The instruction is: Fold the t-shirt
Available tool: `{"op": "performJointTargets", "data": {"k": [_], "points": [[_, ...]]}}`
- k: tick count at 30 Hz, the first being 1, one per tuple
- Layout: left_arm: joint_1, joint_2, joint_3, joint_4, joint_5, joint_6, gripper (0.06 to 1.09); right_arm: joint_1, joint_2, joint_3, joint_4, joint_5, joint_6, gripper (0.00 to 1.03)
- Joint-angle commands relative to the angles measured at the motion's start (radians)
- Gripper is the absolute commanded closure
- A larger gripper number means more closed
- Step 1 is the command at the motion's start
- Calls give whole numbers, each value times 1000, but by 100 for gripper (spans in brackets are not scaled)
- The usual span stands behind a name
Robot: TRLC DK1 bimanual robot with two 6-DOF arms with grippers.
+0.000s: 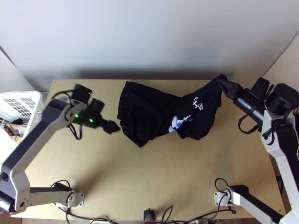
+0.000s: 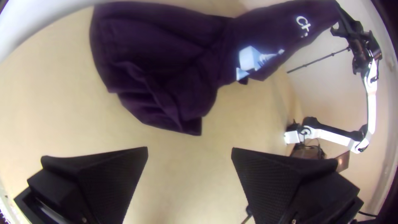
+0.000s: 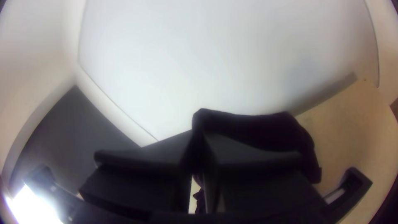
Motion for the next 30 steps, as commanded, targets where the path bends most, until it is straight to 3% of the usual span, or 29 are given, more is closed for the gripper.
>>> {"op": "performJointTargets", "data": {"k": [1,7,15,30], "points": [[-145,2,-146,80,100,-198,11,-5,2,-27,-6,19,4,100],[-206,28,-361,403,86,-316,11,-7,-1,-35,-6,27,6,100],[-249,117,-421,624,46,-350,11,-5,13,-30,-5,39,6,100],[-272,237,-416,765,3,-373,11,-4,35,-28,4,50,11,100]]}}
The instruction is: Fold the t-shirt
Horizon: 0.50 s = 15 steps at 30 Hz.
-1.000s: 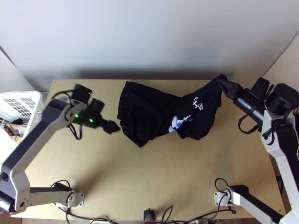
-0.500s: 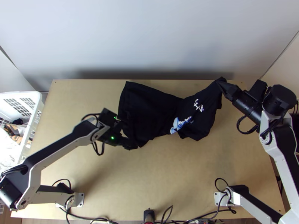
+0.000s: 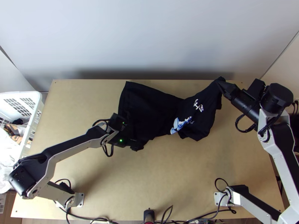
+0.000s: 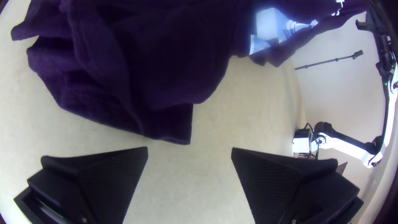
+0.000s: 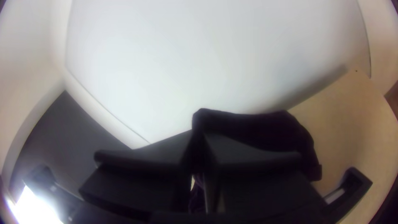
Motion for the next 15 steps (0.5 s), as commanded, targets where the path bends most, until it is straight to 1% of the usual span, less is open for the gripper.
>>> {"op": "performJointTargets", "data": {"k": [1,15], "points": [[-5,44,1,54,-13,-12,11,1,6,-1,3,4,1,100],[10,67,45,64,-13,-61,11,10,8,-18,6,5,3,100]]}}
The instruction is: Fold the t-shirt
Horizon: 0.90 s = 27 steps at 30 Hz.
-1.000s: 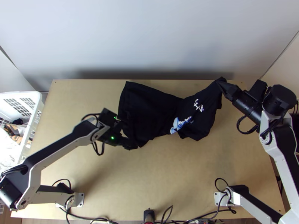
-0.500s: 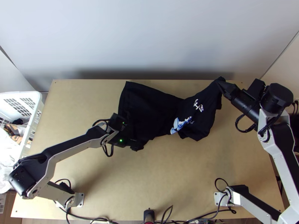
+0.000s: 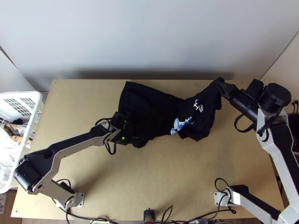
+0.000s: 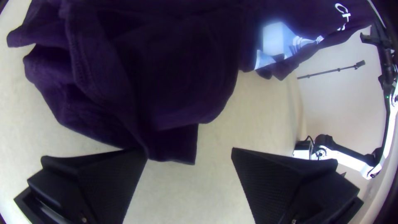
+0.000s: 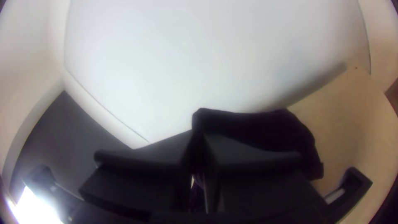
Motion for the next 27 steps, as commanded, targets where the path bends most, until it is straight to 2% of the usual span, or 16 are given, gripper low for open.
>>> {"op": "performJointTargets", "data": {"k": [1,8,10,11,12,13,14,19,23,25,27], "points": [[4,14,24,5,0,-18,11,4,1,-10,2,4,0,100],[-11,34,29,26,0,-36,12,4,3,-9,6,7,0,100],[-15,40,29,37,0,-41,26,3,3,-9,8,7,-1,100],[-15,44,29,40,0,-44,38,3,4,-9,8,8,-1,100],[-15,44,30,46,-1,-49,61,3,4,-9,8,8,0,100],[-15,45,29,66,-30,-75,90,3,6,-7,8,8,0,100],[-13,44,27,89,-63,-93,105,3,6,-7,6,8,0,100],[38,-27,87,60,-63,-92,105,3,7,17,17,10,0,100],[231,-171,461,-78,-6,-130,105,0,10,119,19,51,-7,100],[318,-188,701,-144,10,-153,105,3,13,152,19,93,-47,100],[400,-199,889,-152,11,-190,105,3,16,178,19,120,-55,100]]}}
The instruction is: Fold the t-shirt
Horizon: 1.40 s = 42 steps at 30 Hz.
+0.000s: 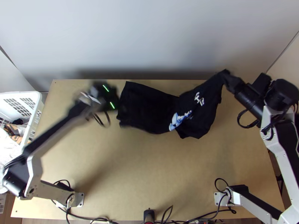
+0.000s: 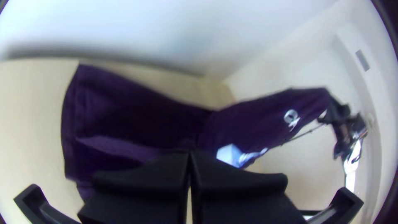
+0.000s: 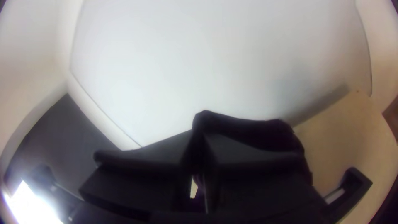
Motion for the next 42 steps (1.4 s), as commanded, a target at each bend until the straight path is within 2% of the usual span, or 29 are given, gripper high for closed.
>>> {"op": "performJointTargets", "data": {"k": [1,4,10,14,16,19,24,27,29,34,36,42], "points": [[262,-96,576,-96,31,-96,105,-2,7,100,0,75,-37,100],[364,-127,677,-91,31,-140,105,-23,-25,122,-23,86,-23,100],[502,-267,594,-134,42,-172,105,-88,-177,120,-26,77,-26,100],[525,-400,512,-128,71,-169,105,-114,-293,120,-28,0,-55,100],[525,-458,495,-124,122,-171,105,-108,-355,125,-30,-53,-55,100],[493,-552,475,-104,192,-176,105,-28,-416,175,-66,-129,-51,100],[482,-659,469,-19,275,-229,105,187,-413,337,-112,-130,-19,100],[490,-678,406,-13,303,-252,105,198,-381,346,-114,-129,-28,100],[531,-656,314,1,301,-261,105,168,-327,295,-112,-124,-36,100],[660,-425,219,21,297,-320,105,-75,-83,205,-91,-118,-9,100],[686,-313,231,1,281,-344,105,-86,10,208,-89,-106,12,100],[672,-26,354,-148,90,-323,105,-97,151,223,-76,85,29,100]]}}
